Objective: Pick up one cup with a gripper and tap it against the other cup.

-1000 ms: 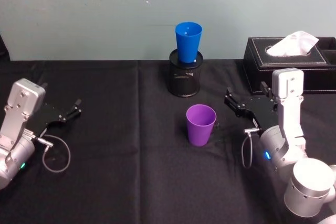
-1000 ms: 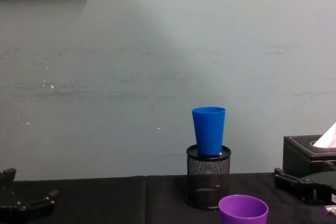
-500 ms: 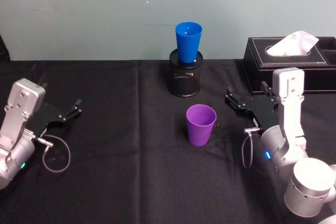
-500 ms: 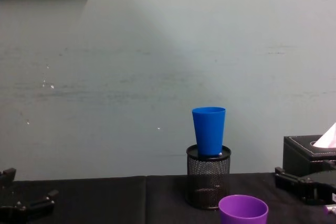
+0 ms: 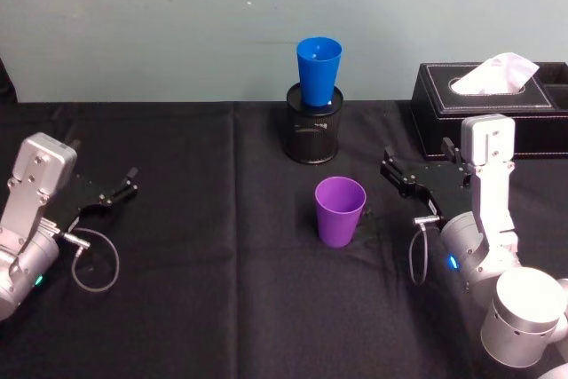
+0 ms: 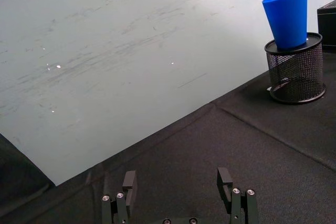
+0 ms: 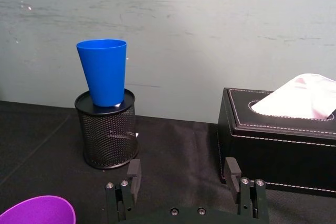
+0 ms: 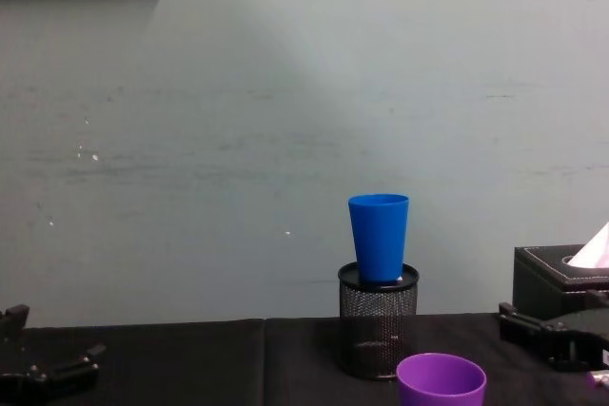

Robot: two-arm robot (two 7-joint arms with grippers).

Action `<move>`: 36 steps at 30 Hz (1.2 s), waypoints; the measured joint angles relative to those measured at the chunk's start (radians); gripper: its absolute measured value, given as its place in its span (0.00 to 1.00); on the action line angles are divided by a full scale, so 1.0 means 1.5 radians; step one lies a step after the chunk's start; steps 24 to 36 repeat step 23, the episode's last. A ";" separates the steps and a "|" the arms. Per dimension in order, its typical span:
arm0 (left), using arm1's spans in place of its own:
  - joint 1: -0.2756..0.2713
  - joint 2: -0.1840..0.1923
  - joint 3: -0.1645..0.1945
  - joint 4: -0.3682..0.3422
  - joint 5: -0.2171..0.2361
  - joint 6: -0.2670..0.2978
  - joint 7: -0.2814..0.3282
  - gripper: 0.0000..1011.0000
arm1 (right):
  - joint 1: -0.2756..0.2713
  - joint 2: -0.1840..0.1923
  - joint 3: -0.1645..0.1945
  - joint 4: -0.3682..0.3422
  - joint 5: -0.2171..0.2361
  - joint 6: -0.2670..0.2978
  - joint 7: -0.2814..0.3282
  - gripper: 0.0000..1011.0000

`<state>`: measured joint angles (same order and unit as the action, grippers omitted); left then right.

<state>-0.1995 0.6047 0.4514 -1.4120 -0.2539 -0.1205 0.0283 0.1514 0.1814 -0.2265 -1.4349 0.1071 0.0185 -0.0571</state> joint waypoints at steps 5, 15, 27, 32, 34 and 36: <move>0.000 0.000 0.000 0.000 0.000 0.000 0.000 0.99 | 0.000 0.000 0.000 0.000 0.000 0.000 0.000 0.99; 0.000 0.000 0.000 0.000 0.000 0.000 0.000 0.99 | 0.000 0.000 0.000 0.000 0.000 0.000 0.000 0.99; 0.000 0.000 0.000 0.000 0.000 0.000 0.000 0.99 | 0.000 0.000 0.000 0.000 0.000 0.000 0.000 0.99; 0.000 0.000 0.000 0.000 0.000 0.000 0.000 0.99 | 0.000 0.000 0.000 0.000 0.000 0.000 0.000 0.99; 0.000 0.000 0.000 0.000 0.000 0.000 0.000 0.99 | 0.000 0.000 0.000 0.000 0.000 0.000 0.000 0.99; 0.000 0.000 0.000 0.000 0.000 0.000 0.000 0.99 | 0.000 0.000 0.000 0.000 0.000 0.000 0.000 0.99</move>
